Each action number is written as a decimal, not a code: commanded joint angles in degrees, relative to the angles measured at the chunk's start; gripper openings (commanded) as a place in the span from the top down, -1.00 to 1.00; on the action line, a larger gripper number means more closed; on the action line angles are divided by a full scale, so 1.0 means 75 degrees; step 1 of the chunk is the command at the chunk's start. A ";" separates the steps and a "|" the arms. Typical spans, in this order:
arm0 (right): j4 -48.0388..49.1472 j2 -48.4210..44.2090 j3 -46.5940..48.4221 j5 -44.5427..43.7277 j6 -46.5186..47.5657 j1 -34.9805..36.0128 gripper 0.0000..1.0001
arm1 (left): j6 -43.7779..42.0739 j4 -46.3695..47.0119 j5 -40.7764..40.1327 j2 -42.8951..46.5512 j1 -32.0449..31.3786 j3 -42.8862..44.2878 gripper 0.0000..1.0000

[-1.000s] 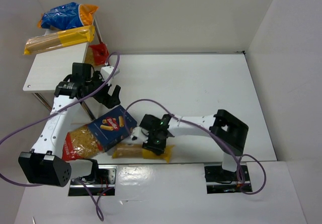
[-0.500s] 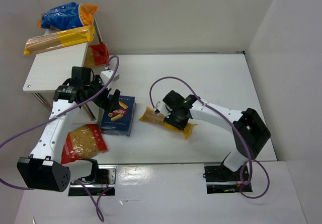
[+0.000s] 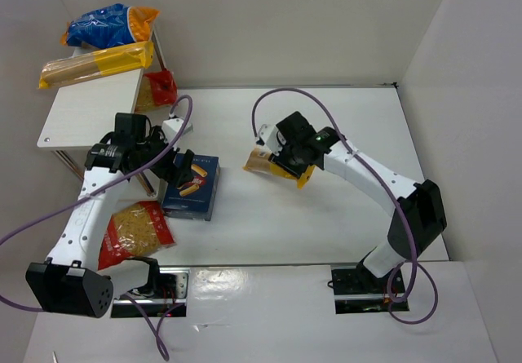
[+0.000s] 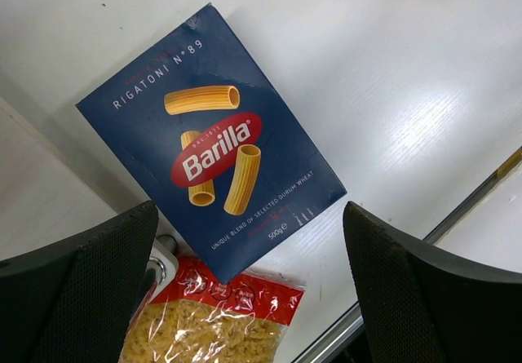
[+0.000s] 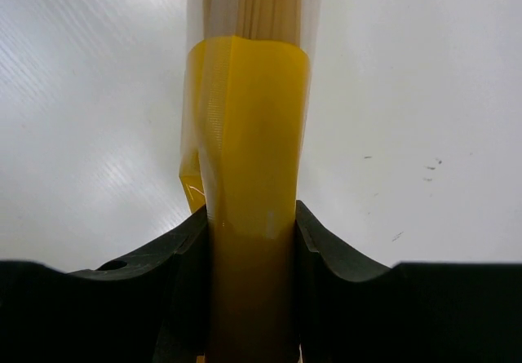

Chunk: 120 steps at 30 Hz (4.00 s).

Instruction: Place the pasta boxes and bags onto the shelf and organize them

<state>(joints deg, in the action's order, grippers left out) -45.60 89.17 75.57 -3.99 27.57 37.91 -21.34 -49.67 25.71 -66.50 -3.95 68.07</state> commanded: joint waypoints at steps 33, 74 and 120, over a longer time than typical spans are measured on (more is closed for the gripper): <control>0.2930 0.2279 -0.0502 0.2183 0.0109 -0.1199 -1.00 | -0.0213 -0.0022 0.0087 0.0335 -0.0025 -0.0439 -0.99; 0.1968 0.2373 0.2262 0.4082 0.0145 -0.0977 1.00 | -0.0283 -0.0022 -0.0006 0.0042 -0.0025 -0.0287 -0.97; -0.0295 0.9134 1.3865 0.7902 -0.1320 0.0066 1.00 | -0.1279 -0.0373 -0.0089 0.0183 -0.0025 -0.0721 -1.00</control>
<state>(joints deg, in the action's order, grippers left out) -55.16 157.62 175.63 47.31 20.99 37.45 -29.43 -52.29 24.32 -66.11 -3.95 62.59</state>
